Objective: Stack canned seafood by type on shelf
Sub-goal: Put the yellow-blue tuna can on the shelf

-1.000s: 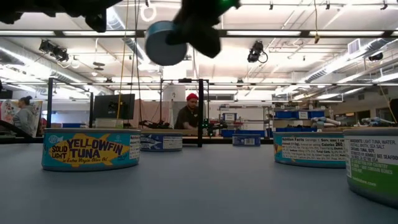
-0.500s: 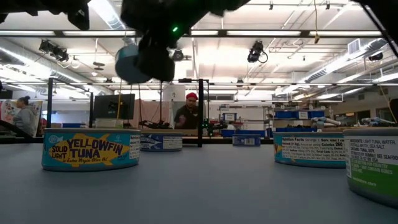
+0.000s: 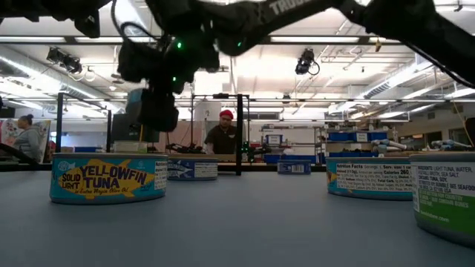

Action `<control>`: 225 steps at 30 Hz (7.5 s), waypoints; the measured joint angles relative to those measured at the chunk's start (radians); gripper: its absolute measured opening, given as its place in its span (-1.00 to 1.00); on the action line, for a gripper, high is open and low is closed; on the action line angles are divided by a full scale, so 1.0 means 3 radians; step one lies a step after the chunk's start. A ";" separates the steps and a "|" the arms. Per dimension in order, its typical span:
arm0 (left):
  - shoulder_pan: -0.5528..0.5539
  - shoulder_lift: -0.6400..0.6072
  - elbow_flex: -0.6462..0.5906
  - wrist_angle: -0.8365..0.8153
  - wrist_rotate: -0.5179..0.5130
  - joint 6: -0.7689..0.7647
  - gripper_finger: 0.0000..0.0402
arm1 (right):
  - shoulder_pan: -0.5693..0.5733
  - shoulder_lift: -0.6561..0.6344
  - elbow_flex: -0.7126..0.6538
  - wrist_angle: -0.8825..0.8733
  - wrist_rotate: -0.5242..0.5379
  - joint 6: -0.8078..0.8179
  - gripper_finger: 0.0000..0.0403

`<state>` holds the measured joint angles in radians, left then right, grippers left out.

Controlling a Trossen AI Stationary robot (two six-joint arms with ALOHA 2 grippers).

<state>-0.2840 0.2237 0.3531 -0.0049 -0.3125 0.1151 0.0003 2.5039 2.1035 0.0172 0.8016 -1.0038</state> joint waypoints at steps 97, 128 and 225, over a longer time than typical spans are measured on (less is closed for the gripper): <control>-0.0001 0.0004 0.0000 -0.0091 -0.0002 -0.0054 -0.98 | -0.0515 0.0003 -0.0043 -0.0767 -0.1081 0.2473 0.37; 0.0066 0.0229 0.0014 -0.0671 -0.0624 -0.0223 -1.00 | 0.0149 -0.0783 -0.1098 -0.0241 -0.1164 0.2847 -0.99; 0.3105 0.3717 0.1047 -0.0598 0.0172 0.0468 -1.00 | 0.0544 -0.3010 -0.3777 0.0315 -0.0582 0.3608 -1.00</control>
<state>0.6476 1.3388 0.6672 -0.1843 -0.2608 0.2555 0.1635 1.6009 0.9703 0.1116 0.6271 0.0787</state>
